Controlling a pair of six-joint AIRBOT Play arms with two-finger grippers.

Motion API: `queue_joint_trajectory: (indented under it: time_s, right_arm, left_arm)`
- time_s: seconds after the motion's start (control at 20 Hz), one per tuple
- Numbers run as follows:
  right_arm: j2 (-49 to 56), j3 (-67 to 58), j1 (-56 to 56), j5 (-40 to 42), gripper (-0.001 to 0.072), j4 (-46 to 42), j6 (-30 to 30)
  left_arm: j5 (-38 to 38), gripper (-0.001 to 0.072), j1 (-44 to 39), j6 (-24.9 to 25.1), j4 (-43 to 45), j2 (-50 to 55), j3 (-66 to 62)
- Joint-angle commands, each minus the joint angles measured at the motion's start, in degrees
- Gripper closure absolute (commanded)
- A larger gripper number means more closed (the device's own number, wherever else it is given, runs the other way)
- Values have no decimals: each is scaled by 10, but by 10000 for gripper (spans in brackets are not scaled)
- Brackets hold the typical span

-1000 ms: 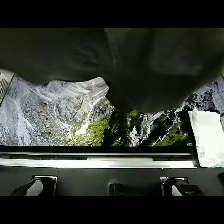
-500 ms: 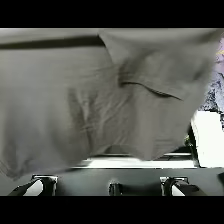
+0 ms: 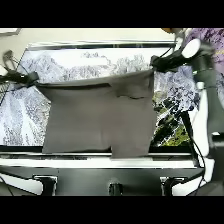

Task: Fold the clothes and pants, and hang the long-sleeved shirts on hangers.

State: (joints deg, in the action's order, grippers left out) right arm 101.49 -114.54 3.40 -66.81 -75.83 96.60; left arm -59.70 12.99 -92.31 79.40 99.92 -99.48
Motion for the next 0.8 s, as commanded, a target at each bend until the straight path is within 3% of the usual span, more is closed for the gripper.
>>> queue_joint_trajectory:
  time_s: [0.0,0.2,0.5,0.75]
  right_arm:
    - [82,0,8,94,678,-22,35]
    - [95,0,8,78,678,-37,35]
    - [95,0,8,-71,678,-61,35]
    - [104,0,8,-163,677,-69,35]
  left_arm:
    - [86,694,-8,2,-2,82,-12]
    - [70,694,-7,3,6,90,-20]
    - [-127,694,-5,-23,6,89,-20]
    - [-226,693,-7,-22,6,95,-19]
